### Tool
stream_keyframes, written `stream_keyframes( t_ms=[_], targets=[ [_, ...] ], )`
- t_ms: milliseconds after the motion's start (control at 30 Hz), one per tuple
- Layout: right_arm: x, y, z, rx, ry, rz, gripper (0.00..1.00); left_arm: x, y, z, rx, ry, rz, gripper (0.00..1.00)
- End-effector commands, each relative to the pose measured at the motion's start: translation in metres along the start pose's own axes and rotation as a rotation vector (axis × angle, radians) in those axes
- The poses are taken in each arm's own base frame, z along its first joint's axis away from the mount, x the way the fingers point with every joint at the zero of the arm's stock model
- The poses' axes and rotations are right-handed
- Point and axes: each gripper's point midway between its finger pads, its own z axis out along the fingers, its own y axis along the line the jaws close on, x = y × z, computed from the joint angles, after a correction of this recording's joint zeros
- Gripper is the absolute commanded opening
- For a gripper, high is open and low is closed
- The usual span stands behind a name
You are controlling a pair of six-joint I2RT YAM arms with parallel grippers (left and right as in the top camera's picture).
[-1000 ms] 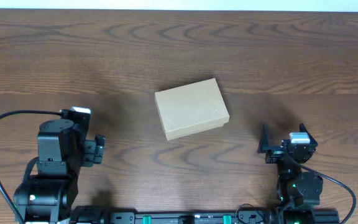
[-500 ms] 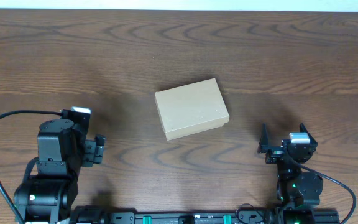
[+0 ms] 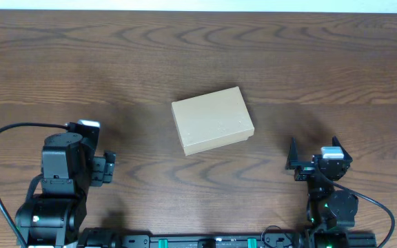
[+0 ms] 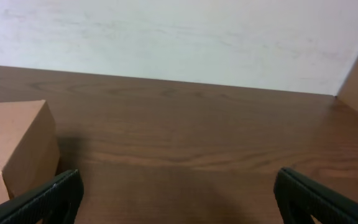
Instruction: Pack container
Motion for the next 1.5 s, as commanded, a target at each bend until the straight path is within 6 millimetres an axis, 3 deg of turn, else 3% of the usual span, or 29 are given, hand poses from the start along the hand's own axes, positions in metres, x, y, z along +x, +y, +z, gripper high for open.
stream_keyframes(
  t_ms=[0, 100, 167, 267, 367, 500, 700, 767, 867, 967, 1300, 1467],
  targets=[
    [0.0, 0.003, 0.0, -0.01, -0.003, 0.015, 0.99, -0.005, -0.008, -0.001, 0.05, -0.025, -0.018, 0.95],
    [0.0, 0.003, 0.0, -0.01, -0.003, 0.015, 0.99, -0.031, -0.017, -0.004, 0.111, -0.141, -0.032, 0.95],
    [0.0, 0.003, 0.0, -0.01, -0.003, 0.015, 0.99, -0.064, -0.019, -0.015, 0.143, -0.291, -0.046, 0.95],
    [0.0, 0.003, 0.0, -0.01, -0.003, 0.015, 0.99, -0.105, -0.016, -0.042, 0.162, -0.513, -0.056, 0.95],
    [0.0, 0.003, 0.0, -0.01, -0.003, 0.015, 0.99, -0.132, -0.005, -0.077, 0.132, -0.711, -0.069, 0.95],
    [0.0, 0.003, 0.0, -0.01, -0.003, 0.015, 0.99, -0.141, 0.004, -0.117, 0.107, -0.868, -0.077, 0.95],
    [0.0, 0.003, 0.0, -0.01, -0.003, 0.015, 0.99, -0.13, 0.01, -0.154, 0.076, -1.0, -0.087, 0.95],
    [0.0, 0.003, 0.0, -0.01, -0.003, 0.015, 0.99, -0.126, 0.011, -0.158, 0.061, -1.033, -0.093, 0.95],
    [0.0, 0.003, 0.0, -0.01, -0.003, 0.015, 0.99, -0.12, 0.011, -0.154, 0.04, -1.087, -0.103, 0.95],
    [0.0, 0.003, 0.0, -0.01, -0.003, 0.015, 0.99, -0.113, 0.006, -0.137, 0.032, -1.12, -0.106, 0.95],
    [0.0, 0.003, 0.0, -0.01, -0.003, 0.015, 0.99, -0.066, -0.025, -0.04, 0.086, -1.011, -0.154, 0.95],
    [0.0, 0.003, 0.0, -0.01, -0.003, 0.015, 0.99, -0.048, -0.035, -0.008, 0.094, -0.964, -0.15, 0.95]
  ],
)
